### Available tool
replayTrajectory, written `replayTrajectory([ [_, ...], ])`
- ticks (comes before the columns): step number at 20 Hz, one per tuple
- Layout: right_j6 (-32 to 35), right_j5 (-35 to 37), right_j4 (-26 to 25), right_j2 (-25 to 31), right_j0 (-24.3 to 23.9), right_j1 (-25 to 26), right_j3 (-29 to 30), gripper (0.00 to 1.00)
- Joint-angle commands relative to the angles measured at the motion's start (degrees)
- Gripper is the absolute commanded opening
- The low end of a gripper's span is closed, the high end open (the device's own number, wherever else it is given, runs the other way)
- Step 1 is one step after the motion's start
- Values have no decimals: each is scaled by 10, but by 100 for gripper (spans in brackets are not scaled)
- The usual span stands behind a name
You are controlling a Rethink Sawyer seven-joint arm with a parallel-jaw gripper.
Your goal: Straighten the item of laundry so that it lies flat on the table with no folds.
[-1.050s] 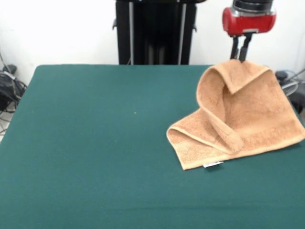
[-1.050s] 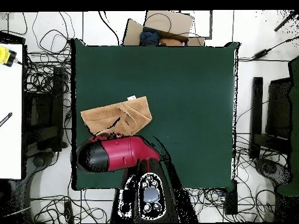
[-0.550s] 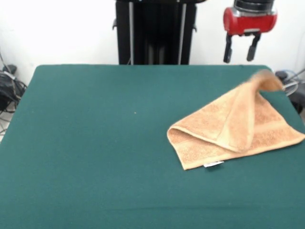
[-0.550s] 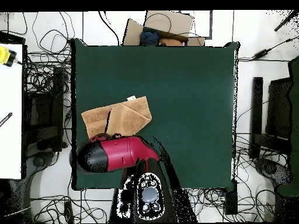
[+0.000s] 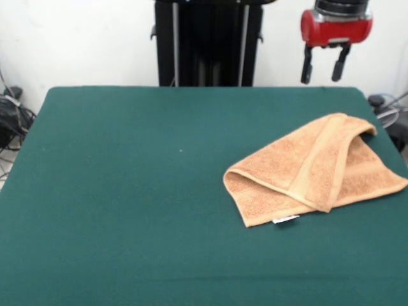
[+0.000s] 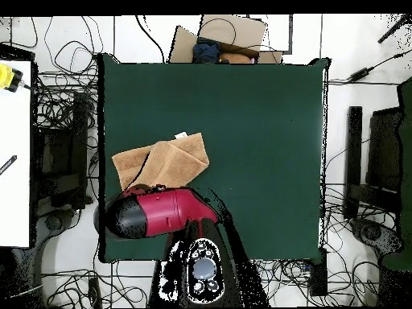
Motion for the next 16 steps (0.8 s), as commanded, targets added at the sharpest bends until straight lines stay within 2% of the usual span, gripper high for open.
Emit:
replayTrajectory([
  [1, 120, 17, 39, 0, 17, -5, 42, 100],
  [4, 130, 68, 50, -12, 37, -24, 10, 100],
  [6, 135, 44, 42, -24, 51, -12, -24, 100],
  [8, 148, -17, 34, -46, 71, 65, -85, 100],
  [10, 145, -100, 48, -40, 67, 160, -135, 100],
  [11, 141, -128, 53, -36, 64, 190, -153, 100],
  [16, 102, -170, 57, -2, 40, 268, -211, 100],
])
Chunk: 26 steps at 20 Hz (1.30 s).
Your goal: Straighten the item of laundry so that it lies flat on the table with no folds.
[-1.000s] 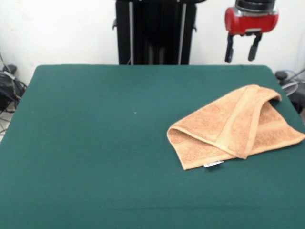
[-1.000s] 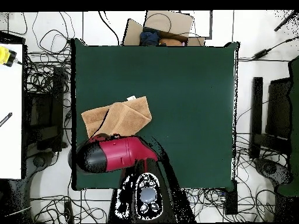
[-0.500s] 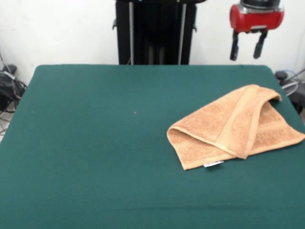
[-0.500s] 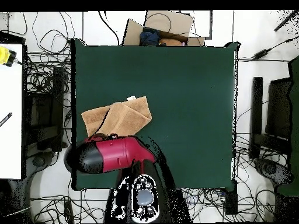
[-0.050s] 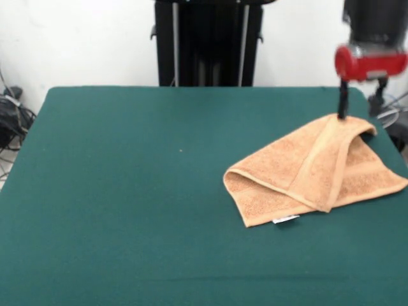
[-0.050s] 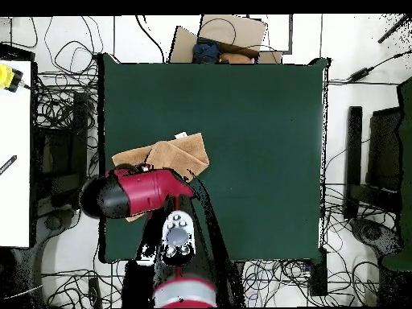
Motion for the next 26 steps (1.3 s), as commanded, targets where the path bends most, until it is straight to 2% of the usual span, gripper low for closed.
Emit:
replayTrajectory([
  [1, 89, -86, 22, 34, -29, 167, -102, 100],
  [5, 74, -115, 7, 68, -66, 187, -90, 100],
  [7, 58, -123, -5, 85, -84, 212, -105, 100],
  [10, 25, -76, -14, 60, -68, 226, -142, 100],
  [13, 25, -48, -15, 33, -46, 212, -141, 100],
  [26, 2, -15, -34, 41, -61, 245, -178, 100],
])
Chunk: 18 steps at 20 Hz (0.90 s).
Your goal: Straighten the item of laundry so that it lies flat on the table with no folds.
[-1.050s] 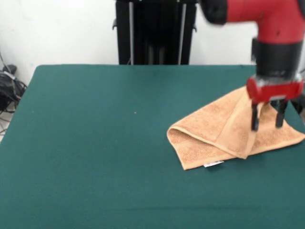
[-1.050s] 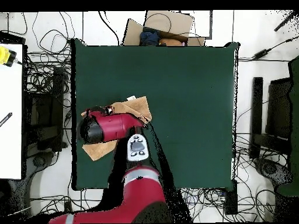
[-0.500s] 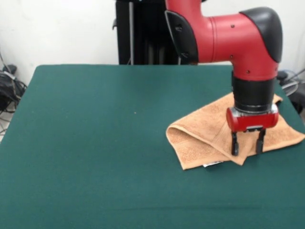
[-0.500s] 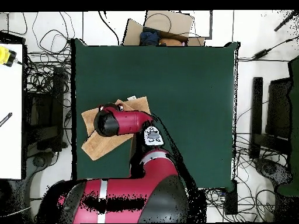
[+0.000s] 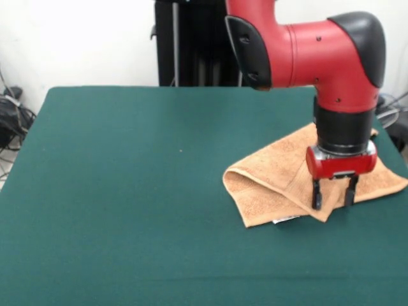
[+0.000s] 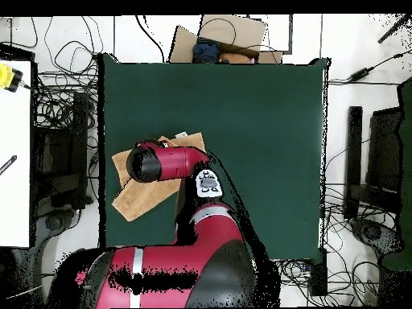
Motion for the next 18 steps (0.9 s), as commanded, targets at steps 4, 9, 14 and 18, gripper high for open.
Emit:
replayTrajectory([
  [4, -4, 78, -32, 17, -2, 68, -64, 100],
  [9, 1, 130, -29, 8, 9, 54, -77, 100],
  [14, 22, 164, -29, -1, 20, -31, -15, 100],
  [18, 32, 146, -35, 1, 21, -72, 29, 100],
])
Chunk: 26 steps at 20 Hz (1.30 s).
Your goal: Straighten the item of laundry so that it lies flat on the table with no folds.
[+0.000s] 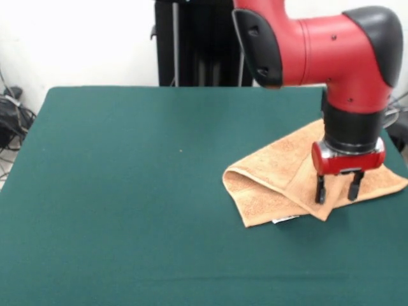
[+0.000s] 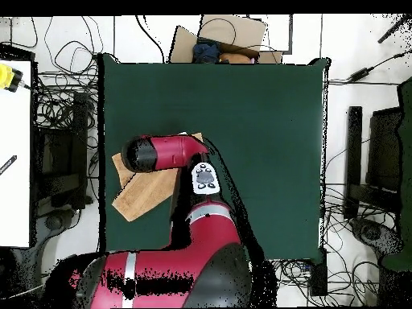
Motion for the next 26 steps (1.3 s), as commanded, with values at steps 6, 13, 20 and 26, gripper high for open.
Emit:
replayTrajectory([
  [6, 39, -2, -35, 9, -1, -44, 72, 100],
  [13, 8, -13, -40, 31, -21, 39, 4, 100],
  [20, 23, -18, -39, 19, -9, 34, 7, 100],
  [26, 21, -7, -42, 19, -5, 40, -10, 100],
])
